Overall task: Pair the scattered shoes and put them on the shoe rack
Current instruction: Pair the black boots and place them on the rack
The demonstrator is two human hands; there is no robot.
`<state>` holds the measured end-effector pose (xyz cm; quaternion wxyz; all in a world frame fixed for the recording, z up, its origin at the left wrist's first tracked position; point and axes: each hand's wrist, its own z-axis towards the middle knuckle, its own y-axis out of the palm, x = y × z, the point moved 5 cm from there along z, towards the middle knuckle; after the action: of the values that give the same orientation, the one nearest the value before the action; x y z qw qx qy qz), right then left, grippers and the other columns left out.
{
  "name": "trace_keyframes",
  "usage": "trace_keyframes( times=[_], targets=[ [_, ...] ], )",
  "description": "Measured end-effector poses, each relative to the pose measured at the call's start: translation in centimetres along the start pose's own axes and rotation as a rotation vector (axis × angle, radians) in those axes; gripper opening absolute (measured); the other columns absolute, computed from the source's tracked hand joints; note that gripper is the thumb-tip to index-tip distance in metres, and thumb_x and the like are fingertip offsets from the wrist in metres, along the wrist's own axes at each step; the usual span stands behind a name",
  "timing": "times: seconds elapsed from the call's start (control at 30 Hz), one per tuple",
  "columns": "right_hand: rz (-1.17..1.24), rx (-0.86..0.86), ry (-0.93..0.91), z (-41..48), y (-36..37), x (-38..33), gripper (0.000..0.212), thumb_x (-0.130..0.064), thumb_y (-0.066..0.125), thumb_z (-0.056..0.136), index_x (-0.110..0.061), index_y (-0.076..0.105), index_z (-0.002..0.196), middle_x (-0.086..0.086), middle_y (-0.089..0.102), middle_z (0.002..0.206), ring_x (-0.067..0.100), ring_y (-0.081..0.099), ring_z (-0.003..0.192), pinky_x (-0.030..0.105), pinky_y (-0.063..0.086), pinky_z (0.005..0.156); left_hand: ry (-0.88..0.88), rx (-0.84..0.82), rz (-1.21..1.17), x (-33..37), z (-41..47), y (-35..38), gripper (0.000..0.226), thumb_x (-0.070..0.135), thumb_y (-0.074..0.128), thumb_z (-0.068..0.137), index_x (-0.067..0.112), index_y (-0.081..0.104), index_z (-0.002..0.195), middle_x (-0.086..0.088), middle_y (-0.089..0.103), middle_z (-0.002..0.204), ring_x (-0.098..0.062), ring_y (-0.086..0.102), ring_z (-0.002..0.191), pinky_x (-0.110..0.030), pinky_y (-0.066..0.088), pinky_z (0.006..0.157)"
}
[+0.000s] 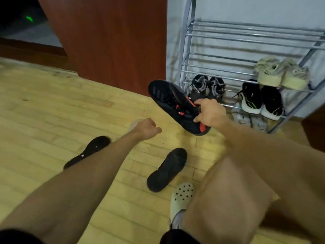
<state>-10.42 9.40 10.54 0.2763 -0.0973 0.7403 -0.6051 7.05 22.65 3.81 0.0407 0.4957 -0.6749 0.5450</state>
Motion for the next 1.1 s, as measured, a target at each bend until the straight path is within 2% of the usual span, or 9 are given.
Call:
trace_keyframes(
  times=[0.27, 0.4, 0.47, 0.53, 0.6, 0.7, 0.8, 0.9, 1.1],
  targets=[
    [0.115, -0.289, 0.213, 2.7, 12.9, -0.3, 0.048, -0.030, 0.083, 0.070, -0.010, 0.067, 0.111, 0.010, 0.068, 0.105, 0.030, 0.065, 0.100, 0.033, 0.053, 0.077, -0.234, -0.262, -0.048, -9.7, 3.9, 9.7, 0.041, 0.029, 0.067, 0.084, 0.008, 0.059, 0.118, -0.012, 0.057, 0.127, -0.029, 0.055, 0.117, -0.038, 0.048, 0.099],
    [0.213, -0.403, 0.300, 2.7, 18.3, 1.4, 0.049, -0.031, 0.081, 0.073, -0.012, 0.063, 0.115, 0.009, 0.067, 0.108, 0.030, 0.064, 0.104, 0.034, 0.053, 0.080, -0.284, -0.407, -0.006, -11.9, 5.5, 14.4, 0.017, 0.020, 0.062, 0.088, 0.008, 0.054, 0.097, -0.008, 0.048, 0.087, -0.025, 0.052, 0.087, -0.033, 0.041, 0.079],
    [0.244, -0.432, 0.332, 2.7, 20.0, 2.8, 0.050, -0.033, 0.081, 0.073, -0.012, 0.062, 0.114, 0.008, 0.066, 0.106, 0.029, 0.064, 0.103, 0.036, 0.053, 0.083, -0.317, -0.467, 0.039, -12.2, 6.2, 16.3, 0.024, 0.020, 0.060, 0.089, 0.009, 0.053, 0.108, -0.010, 0.051, 0.100, -0.025, 0.053, 0.095, -0.033, 0.040, 0.082],
    [0.285, -0.459, 0.367, 3.0, 21.1, 4.3, 0.046, -0.031, 0.078, 0.076, -0.011, 0.059, 0.112, 0.008, 0.064, 0.102, 0.030, 0.064, 0.102, 0.039, 0.054, 0.084, -0.340, -0.500, 0.132, -13.0, 7.0, 17.9, 0.057, 0.023, 0.063, 0.086, 0.006, 0.042, 0.136, -0.014, 0.045, 0.133, -0.032, 0.048, 0.121, -0.038, 0.043, 0.094],
    [0.338, -0.489, 0.400, 3.3, 21.6, 5.5, 0.049, -0.030, 0.075, 0.080, -0.010, 0.054, 0.119, 0.010, 0.064, 0.109, 0.031, 0.063, 0.104, 0.044, 0.054, 0.089, -0.359, -0.528, 0.196, -13.9, 7.2, 19.2, 0.070, 0.022, 0.066, 0.081, 0.004, 0.035, 0.141, -0.017, 0.043, 0.137, -0.035, 0.048, 0.123, -0.040, 0.045, 0.094],
    [0.410, -0.526, 0.461, 3.5, 21.7, 6.7, 0.060, -0.028, 0.074, 0.082, -0.005, 0.048, 0.132, 0.016, 0.060, 0.125, 0.035, 0.061, 0.112, 0.046, 0.052, 0.094, -0.352, -0.525, 0.280, -14.7, 7.4, 20.4, 0.077, 0.031, 0.075, 0.061, 0.006, 0.049, 0.129, -0.014, 0.055, 0.122, -0.033, 0.053, 0.114, -0.037, 0.049, 0.090],
    [0.488, -0.547, 0.537, 3.4, 21.6, 7.5, 0.062, -0.026, 0.071, 0.085, -0.002, 0.044, 0.136, 0.020, 0.056, 0.130, 0.038, 0.061, 0.111, 0.047, 0.054, 0.093, -0.329, -0.545, 0.185, -14.0, 7.4, 20.4, 0.056, 0.022, 0.080, 0.061, 0.005, 0.065, 0.112, -0.010, 0.064, 0.102, -0.025, 0.059, 0.096, -0.032, 0.052, 0.077],
    [0.632, -0.565, 0.614, 2.7, 21.6, 7.6, 0.063, -0.023, 0.070, 0.087, -0.004, 0.041, 0.139, 0.020, 0.053, 0.133, 0.038, 0.059, 0.114, 0.047, 0.055, 0.091, -0.285, -0.485, 0.212, -14.1, 7.1, 19.5, 0.045, 0.022, 0.080, 0.065, 0.004, 0.069, 0.104, -0.011, 0.065, 0.099, -0.025, 0.060, 0.091, -0.031, 0.051, 0.071],
    [0.727, -0.650, 0.649, 0.8, 21.9, 7.3, 0.064, -0.021, 0.069, 0.087, -0.004, 0.040, 0.142, 0.015, 0.049, 0.138, 0.032, 0.052, 0.122, 0.043, 0.051, 0.098, -0.104, -0.342, 0.534, -13.5, 6.6, 15.2, 0.053, 0.049, 0.081, 0.051, 0.012, 0.071, 0.087, -0.004, 0.070, 0.082, -0.022, 0.067, 0.079, -0.030, 0.057, 0.066]
  ],
)
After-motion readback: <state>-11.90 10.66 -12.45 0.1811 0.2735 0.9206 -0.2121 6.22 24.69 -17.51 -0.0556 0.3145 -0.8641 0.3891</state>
